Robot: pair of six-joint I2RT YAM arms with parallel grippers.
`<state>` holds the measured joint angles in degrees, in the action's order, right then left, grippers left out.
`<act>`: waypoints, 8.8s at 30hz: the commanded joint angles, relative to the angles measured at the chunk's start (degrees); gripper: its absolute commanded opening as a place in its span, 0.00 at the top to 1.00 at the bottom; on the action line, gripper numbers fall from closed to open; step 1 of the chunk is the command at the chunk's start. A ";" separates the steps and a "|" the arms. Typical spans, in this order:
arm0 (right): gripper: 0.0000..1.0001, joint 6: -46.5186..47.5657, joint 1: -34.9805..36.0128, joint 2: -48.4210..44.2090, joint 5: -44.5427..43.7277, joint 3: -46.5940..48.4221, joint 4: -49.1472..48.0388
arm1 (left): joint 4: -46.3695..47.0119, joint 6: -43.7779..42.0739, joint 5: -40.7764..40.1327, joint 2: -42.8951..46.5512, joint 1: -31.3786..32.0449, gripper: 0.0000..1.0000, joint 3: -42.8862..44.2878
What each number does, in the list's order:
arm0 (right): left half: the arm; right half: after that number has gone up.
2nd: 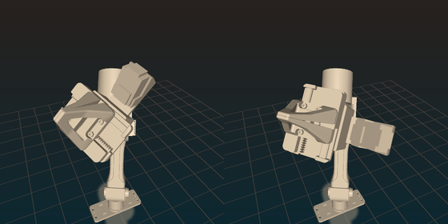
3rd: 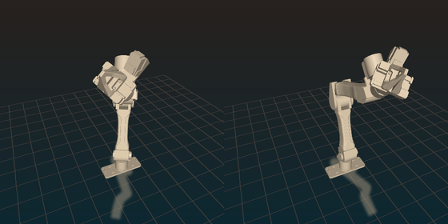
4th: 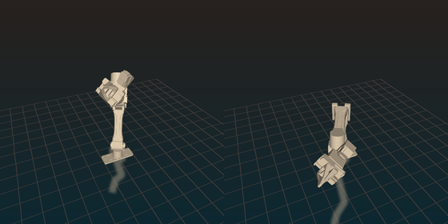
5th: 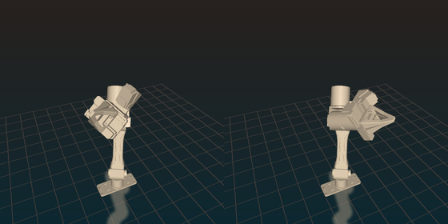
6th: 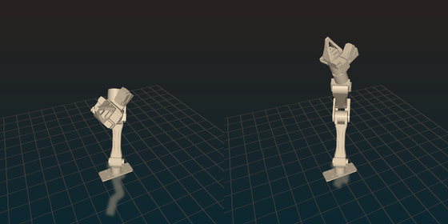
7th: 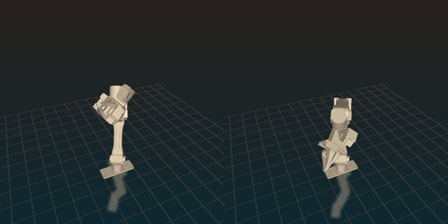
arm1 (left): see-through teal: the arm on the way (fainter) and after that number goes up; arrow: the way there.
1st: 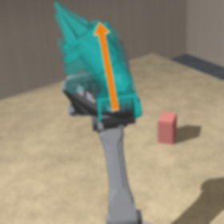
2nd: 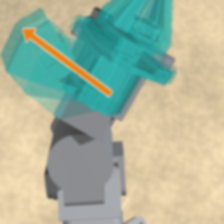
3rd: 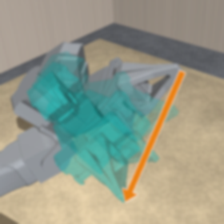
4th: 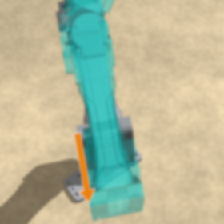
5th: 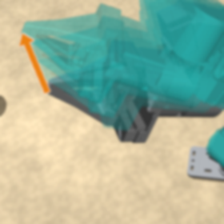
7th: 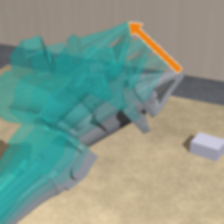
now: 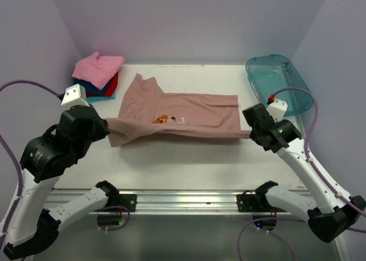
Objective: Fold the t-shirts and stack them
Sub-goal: Flatten out the tshirt
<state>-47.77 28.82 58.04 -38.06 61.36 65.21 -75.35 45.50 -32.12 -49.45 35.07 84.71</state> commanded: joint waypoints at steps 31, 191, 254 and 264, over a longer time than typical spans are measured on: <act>1.00 14.81 -0.87 2.16 -0.08 13.43 -6.59 | 5.83 -8.67 -2.42 0.23 0.26 1.00 2.83; 1.00 20.79 -9.57 64.03 19.69 36.63 -14.76 | 69.47 -18.69 52.78 -56.44 -16.26 1.00 -14.41; 0.73 26.04 -18.89 73.95 20.30 58.13 -44.28 | 72.78 -15.08 57.69 -80.15 -40.87 1.00 26.85; 0.12 25.62 -16.17 46.05 27.00 28.91 -60.65 | 77.14 -20.80 47.59 -53.56 -36.39 0.41 9.07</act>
<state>-22.41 10.96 112.60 -12.29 93.25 11.86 0.03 28.12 19.46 -108.95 -3.73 95.09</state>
